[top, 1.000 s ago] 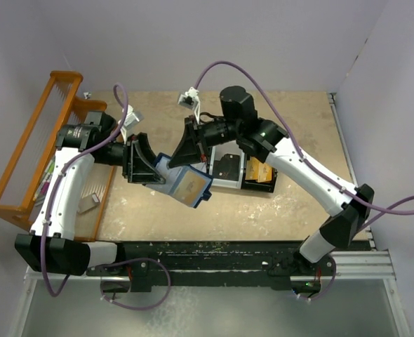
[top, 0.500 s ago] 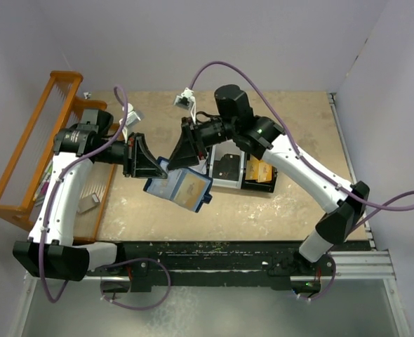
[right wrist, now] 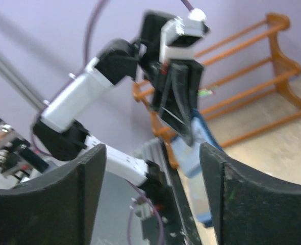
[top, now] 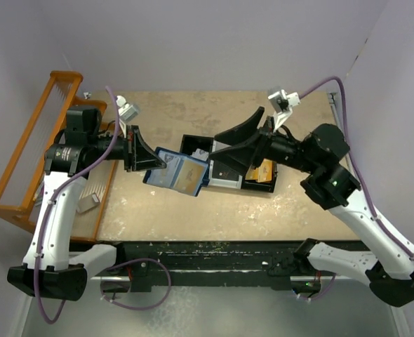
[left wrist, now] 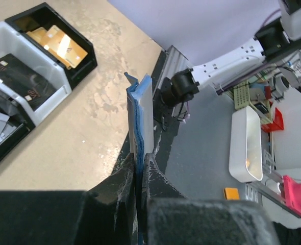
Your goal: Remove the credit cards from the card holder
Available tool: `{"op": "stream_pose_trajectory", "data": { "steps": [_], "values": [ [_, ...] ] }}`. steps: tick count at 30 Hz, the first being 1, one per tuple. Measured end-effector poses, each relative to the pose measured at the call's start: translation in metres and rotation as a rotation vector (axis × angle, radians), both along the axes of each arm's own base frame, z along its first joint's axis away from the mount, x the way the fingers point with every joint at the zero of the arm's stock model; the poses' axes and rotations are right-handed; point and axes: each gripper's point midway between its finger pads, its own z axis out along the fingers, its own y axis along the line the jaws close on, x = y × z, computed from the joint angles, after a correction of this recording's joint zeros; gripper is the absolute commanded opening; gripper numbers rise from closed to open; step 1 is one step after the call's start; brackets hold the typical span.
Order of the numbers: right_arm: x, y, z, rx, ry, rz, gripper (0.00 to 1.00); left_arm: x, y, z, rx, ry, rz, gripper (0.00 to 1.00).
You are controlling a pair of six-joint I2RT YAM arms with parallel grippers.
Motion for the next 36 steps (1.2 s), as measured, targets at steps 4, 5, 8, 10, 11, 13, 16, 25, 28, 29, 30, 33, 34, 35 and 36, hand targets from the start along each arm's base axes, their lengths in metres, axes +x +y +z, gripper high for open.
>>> {"op": "stream_pose_trajectory", "data": {
  "steps": [4,5,8,10,11,13,16,25,28,29,30,33,34,35,36],
  "values": [
    [-0.007,0.008,0.012,0.111,0.034,0.056,0.55,0.015,0.001,-0.003,0.012,0.016,0.068,0.00],
    [-0.006,0.014,0.005,0.113,0.063,0.068,0.54,0.020,0.001,-0.004,0.013,0.026,0.084,0.00],
    [0.005,0.035,-0.032,0.080,0.181,0.093,0.55,0.031,0.000,-0.006,0.006,0.055,0.118,0.00],
    [0.017,0.050,-0.068,0.028,0.283,0.095,0.55,0.037,-0.001,-0.005,-0.007,0.075,0.129,0.00],
    [0.020,0.053,-0.079,0.012,0.313,0.092,0.55,0.038,-0.001,-0.004,-0.013,0.083,0.132,0.00],
    [0.025,0.059,-0.096,-0.012,0.363,0.090,0.55,0.040,-0.002,-0.002,-0.027,0.092,0.134,0.00],
    [0.028,0.063,-0.098,-0.004,0.382,0.095,0.53,0.041,-0.004,0.001,-0.053,0.112,0.130,0.00],
    [0.035,0.076,-0.095,0.050,0.396,0.134,0.48,0.037,-0.009,0.009,-0.122,0.176,0.088,0.00],
    [0.036,0.080,-0.094,0.064,0.404,0.147,0.47,0.039,-0.008,0.014,-0.134,0.170,0.096,0.00],
    [0.036,0.080,-0.093,0.069,0.403,0.150,0.47,0.040,-0.008,0.015,-0.136,0.165,0.097,0.00],
    [0.035,0.080,-0.092,0.072,0.403,0.151,0.47,0.039,-0.008,0.017,-0.139,0.163,0.097,0.00],
    [0.034,0.080,-0.090,0.075,0.397,0.158,0.47,0.037,-0.008,0.021,-0.145,0.151,0.097,0.00],
    [0.033,0.079,-0.090,0.074,0.397,0.158,0.47,0.037,-0.008,0.022,-0.146,0.146,0.097,0.00],
    [0.033,0.079,-0.091,0.070,0.397,0.157,0.47,0.037,-0.008,0.022,-0.147,0.142,0.096,0.00],
    [0.032,0.078,-0.091,0.065,0.397,0.153,0.48,0.036,-0.008,0.023,-0.147,0.137,0.096,0.00]
  ]
}}
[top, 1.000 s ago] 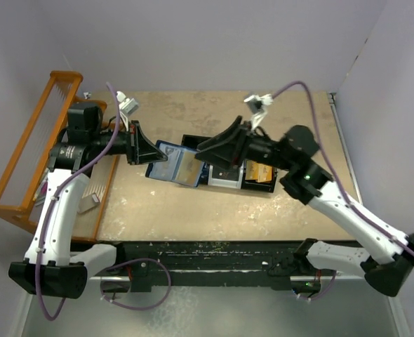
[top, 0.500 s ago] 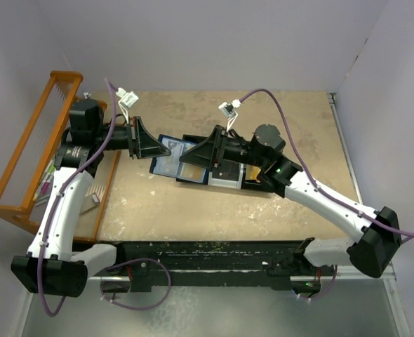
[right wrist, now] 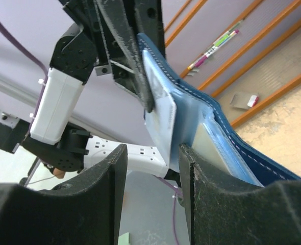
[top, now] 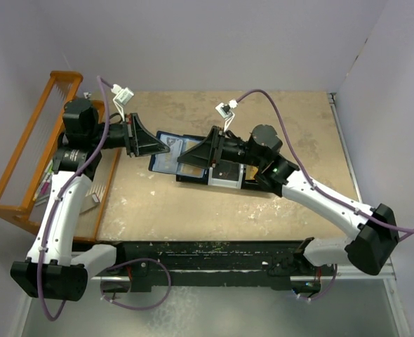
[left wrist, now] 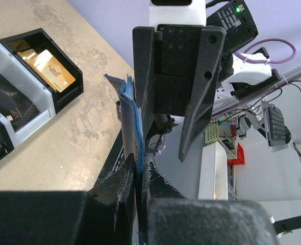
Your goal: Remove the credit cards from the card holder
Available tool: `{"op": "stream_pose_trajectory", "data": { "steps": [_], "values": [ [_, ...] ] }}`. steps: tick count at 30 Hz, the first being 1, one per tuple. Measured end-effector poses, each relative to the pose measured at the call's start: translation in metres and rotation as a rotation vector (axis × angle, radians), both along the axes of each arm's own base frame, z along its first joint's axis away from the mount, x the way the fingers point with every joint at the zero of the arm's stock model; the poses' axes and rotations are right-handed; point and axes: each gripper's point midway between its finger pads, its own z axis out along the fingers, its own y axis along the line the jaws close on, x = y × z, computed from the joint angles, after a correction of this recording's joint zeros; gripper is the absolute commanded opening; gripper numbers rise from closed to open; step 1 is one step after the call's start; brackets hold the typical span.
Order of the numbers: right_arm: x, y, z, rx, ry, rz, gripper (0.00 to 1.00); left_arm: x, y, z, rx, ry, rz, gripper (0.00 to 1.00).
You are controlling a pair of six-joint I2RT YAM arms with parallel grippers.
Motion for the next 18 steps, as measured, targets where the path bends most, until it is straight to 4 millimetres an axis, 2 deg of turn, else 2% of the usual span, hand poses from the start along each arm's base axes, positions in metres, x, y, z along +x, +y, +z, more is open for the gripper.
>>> {"op": "stream_pose_trajectory", "data": {
  "steps": [7,13,16,18],
  "values": [
    [-0.001,-0.006,-0.004,-0.037,-0.001,-0.032,0.48,-0.007,0.000,0.006,-0.008,-0.017,-0.011,0.00],
    [0.001,-0.002,-0.002,-0.018,0.005,-0.028,0.40,-0.008,0.000,0.007,-0.011,-0.014,-0.014,0.00],
    [0.002,0.003,-0.001,0.006,0.013,-0.005,0.32,-0.009,0.000,0.008,-0.013,-0.012,-0.018,0.02],
    [0.002,0.006,0.000,0.024,0.023,0.012,0.21,-0.010,0.000,0.009,-0.015,-0.011,-0.017,0.05]
  ]
}}
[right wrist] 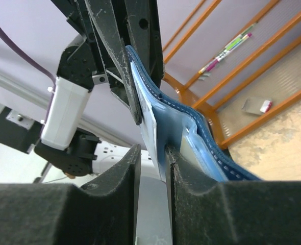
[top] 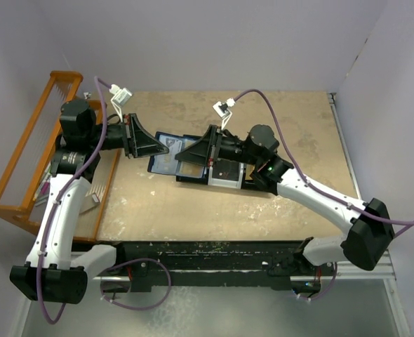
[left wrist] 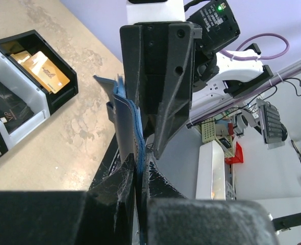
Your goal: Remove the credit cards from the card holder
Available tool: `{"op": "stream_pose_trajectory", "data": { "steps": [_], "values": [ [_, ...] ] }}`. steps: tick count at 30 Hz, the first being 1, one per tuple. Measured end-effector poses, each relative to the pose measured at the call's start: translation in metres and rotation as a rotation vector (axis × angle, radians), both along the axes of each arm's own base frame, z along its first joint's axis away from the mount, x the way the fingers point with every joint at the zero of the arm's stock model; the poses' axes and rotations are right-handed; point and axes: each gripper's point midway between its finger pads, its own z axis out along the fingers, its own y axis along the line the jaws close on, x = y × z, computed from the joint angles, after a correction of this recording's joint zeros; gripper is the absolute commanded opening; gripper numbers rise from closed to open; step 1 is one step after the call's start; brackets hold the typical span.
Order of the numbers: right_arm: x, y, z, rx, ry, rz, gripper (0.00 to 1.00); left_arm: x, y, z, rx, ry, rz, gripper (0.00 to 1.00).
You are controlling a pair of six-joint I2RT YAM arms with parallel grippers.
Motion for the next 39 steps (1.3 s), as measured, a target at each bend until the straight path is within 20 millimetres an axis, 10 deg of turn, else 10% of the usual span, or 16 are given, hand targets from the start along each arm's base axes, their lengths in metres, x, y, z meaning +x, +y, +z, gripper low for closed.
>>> {"op": "stream_pose_trajectory", "data": {
  "steps": [4,12,28,34,39],
  "values": [
    [-0.004,0.001,0.005,0.039,0.005,0.025,0.00,-0.004,0.000,0.002,-0.007,0.009,-0.016,0.14],
    [-0.011,-0.001,0.006,0.076,0.023,0.061,0.00,-0.020,-0.002,0.004,-0.056,0.052,-0.094,0.51],
    [-0.022,-0.003,0.017,0.108,-0.002,0.109,0.00,-0.041,-0.001,0.015,-0.084,0.045,-0.153,0.27],
    [-0.031,-0.009,0.018,0.143,0.003,0.131,0.00,-0.045,0.000,0.018,-0.083,0.039,-0.174,0.03],
    [-0.036,-0.012,0.021,0.170,0.009,0.157,0.20,-0.047,0.000,0.018,-0.084,0.047,-0.180,0.02]
  ]
}}
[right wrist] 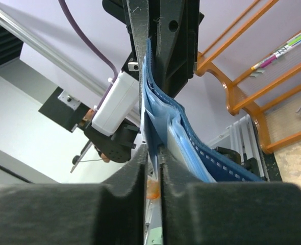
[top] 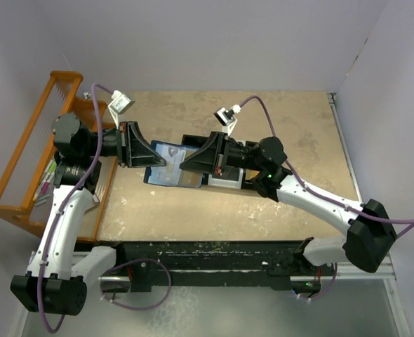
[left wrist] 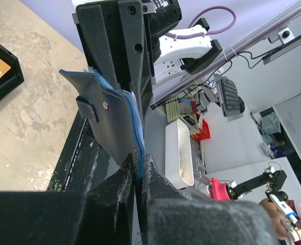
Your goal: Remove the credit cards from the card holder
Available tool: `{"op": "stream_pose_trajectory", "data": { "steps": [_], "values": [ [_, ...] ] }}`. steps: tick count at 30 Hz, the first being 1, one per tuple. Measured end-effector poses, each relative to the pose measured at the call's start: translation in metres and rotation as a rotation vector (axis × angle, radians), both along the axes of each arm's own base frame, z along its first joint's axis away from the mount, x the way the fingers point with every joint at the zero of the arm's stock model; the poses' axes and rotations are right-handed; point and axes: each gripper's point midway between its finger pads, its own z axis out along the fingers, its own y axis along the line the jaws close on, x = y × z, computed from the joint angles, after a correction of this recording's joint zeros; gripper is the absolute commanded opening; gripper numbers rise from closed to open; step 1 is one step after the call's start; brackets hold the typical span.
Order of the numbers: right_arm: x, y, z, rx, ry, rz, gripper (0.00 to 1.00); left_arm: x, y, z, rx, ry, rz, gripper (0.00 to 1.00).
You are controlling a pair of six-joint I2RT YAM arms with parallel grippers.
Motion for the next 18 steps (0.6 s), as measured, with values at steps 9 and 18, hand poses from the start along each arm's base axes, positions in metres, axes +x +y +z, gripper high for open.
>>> {"op": "stream_pose_trajectory", "data": {
  "steps": [9,18],
  "values": [
    [-0.0008,-0.0007,0.0042,0.040,0.011,0.015,0.16,-0.0040,0.0004,0.0025,-0.001,-0.018,-0.003,0.02],
    [0.0000,0.0013,0.0051,0.061,0.025,0.032,0.00,-0.0040,0.0003,0.0027,-0.001,-0.021,-0.003,0.01]
  ]
}}
